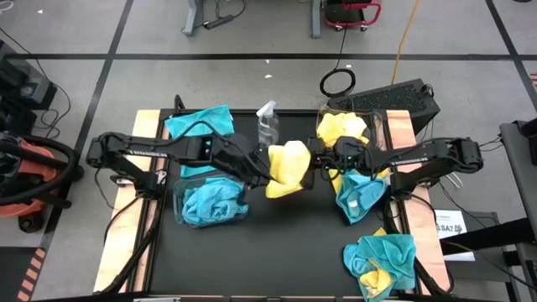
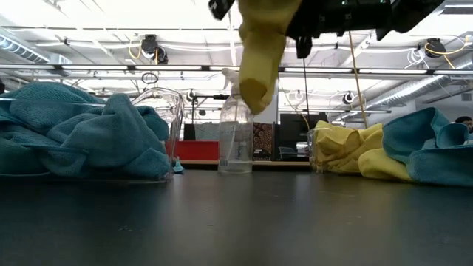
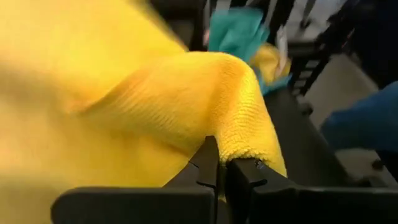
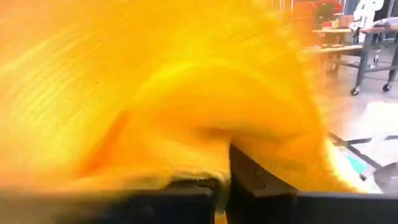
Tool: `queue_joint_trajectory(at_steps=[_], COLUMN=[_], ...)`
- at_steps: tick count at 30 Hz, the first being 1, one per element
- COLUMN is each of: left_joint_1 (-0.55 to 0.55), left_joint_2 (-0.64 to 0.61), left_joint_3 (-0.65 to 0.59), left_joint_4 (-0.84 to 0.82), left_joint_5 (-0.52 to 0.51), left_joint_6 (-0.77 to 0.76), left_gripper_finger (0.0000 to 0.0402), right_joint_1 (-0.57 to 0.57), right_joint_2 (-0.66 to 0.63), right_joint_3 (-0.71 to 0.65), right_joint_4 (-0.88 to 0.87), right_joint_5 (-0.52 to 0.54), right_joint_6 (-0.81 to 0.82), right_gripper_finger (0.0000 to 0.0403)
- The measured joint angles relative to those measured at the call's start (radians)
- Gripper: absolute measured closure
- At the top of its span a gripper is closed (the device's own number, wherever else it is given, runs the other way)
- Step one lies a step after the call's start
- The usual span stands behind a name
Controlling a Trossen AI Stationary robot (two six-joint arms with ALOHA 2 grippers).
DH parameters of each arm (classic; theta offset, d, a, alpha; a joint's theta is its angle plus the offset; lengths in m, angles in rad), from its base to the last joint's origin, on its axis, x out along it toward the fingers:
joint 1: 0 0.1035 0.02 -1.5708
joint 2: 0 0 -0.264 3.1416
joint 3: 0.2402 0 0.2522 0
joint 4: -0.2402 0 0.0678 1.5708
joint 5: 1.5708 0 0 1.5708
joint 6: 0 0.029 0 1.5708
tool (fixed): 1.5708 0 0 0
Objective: Sort microfiber towel by color & place in baskets
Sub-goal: Put the yellow towel into the top transparent bin
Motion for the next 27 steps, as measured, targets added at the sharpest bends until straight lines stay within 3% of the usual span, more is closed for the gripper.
queue_joint_trajectory(at_steps=[5,9,18,23,27], left_joint_1=[0.0,-0.003,0.001,0.01,0.024], left_joint_2=[0.023,0.044,0.087,0.107,0.121], left_joint_3=[-0.033,-0.057,-0.071,-0.072,-0.078], left_joint_4=[-0.052,-0.043,0.025,0.016,-0.018], left_joint_5=[-0.027,-0.109,-0.282,-0.296,-0.295], left_joint_6=[-0.062,-0.087,-0.115,-0.115,-0.118], left_gripper_finger=[0.0387,0.0366,0.023,0.016,0.0128], right_joint_1=[-0.007,-0.009,-0.032,-0.045,-0.069], right_joint_2=[-0.088,-0.172,-0.36,-0.455,-0.523], right_joint_3=[0.0,0.0,0.0,0.0,0.002], right_joint_4=[-0.082,-0.151,-0.383,-0.504,-0.574], right_joint_5=[-0.002,-0.002,0.01,0.056,0.073], right_joint_6=[-0.023,-0.058,-0.13,-0.192,-0.212], right_gripper_finger=[0.0402,0.0403,0.0403,0.0403,0.0402])
